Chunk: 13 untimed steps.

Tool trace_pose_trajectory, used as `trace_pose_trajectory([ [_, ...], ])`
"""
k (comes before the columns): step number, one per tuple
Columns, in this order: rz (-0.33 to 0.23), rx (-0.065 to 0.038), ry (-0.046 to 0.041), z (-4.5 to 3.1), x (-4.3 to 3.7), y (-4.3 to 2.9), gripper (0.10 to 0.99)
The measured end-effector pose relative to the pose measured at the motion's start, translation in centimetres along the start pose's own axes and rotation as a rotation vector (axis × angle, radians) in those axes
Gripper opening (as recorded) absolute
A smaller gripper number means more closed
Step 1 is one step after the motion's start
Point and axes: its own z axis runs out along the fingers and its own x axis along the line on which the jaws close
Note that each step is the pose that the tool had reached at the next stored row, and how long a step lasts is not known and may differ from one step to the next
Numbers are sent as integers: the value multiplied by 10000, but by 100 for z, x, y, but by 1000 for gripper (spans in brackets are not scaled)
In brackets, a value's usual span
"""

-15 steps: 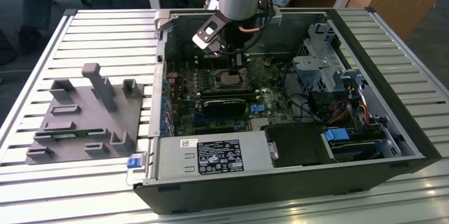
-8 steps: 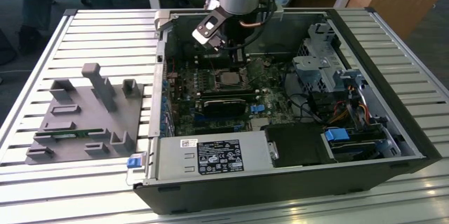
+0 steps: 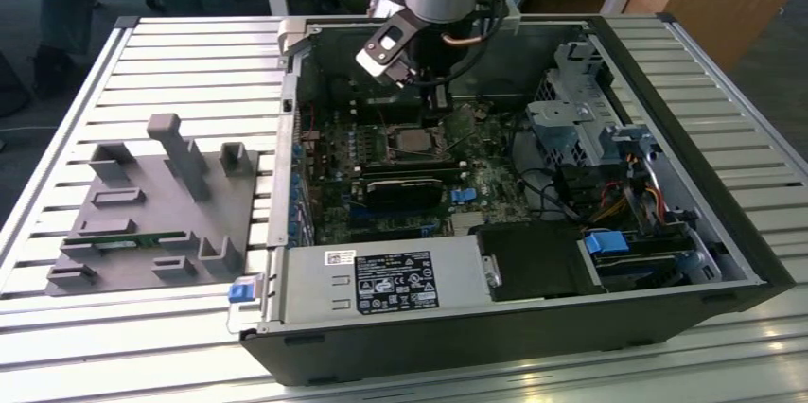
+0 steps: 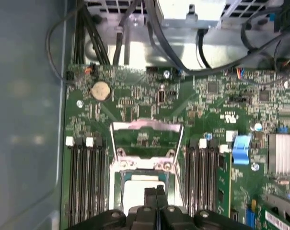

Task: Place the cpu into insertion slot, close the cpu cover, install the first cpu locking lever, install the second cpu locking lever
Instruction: 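Close the cpu cover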

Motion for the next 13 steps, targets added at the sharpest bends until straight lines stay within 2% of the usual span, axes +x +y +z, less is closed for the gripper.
trace_pose_trajectory([
  [7,1,2,2,-137,2,11,106],
  [10,1,2,5,-138,2,34,106],
  [13,0,8,3,-136,1,93,106],
])
